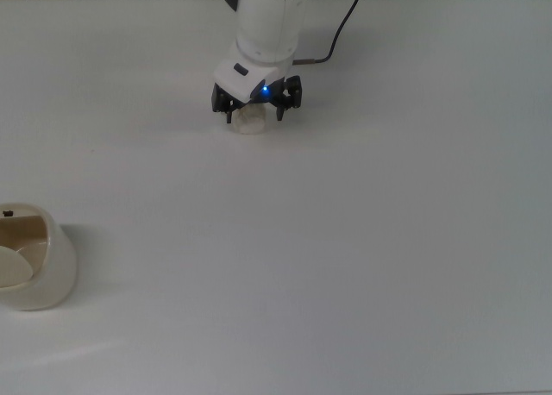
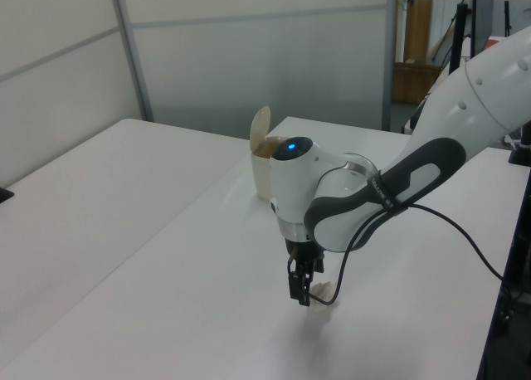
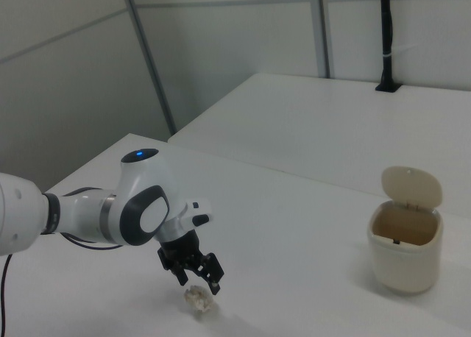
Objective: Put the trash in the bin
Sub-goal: 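Lower the gripper over the crumpled white paper ball, then close the gripper on the paper ball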
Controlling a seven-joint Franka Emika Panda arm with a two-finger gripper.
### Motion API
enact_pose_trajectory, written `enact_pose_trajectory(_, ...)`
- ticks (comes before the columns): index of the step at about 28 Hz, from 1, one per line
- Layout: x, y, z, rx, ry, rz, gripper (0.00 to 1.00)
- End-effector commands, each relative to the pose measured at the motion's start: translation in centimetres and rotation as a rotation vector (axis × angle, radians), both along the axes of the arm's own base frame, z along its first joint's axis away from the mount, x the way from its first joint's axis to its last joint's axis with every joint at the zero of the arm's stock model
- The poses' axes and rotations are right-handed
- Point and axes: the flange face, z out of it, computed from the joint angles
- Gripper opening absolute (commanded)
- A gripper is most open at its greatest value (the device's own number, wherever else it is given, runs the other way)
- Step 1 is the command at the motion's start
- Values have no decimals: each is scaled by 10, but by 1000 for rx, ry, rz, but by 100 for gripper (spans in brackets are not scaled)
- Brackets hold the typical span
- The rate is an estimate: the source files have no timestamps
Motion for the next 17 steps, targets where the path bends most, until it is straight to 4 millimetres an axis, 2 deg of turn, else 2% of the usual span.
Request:
enact_pose_trajectory(1, 2, -6, -15, -24, -21, 0, 98)
enact_pose_trajectory(17, -17, 0, -29, -76, -13, 2, 98)
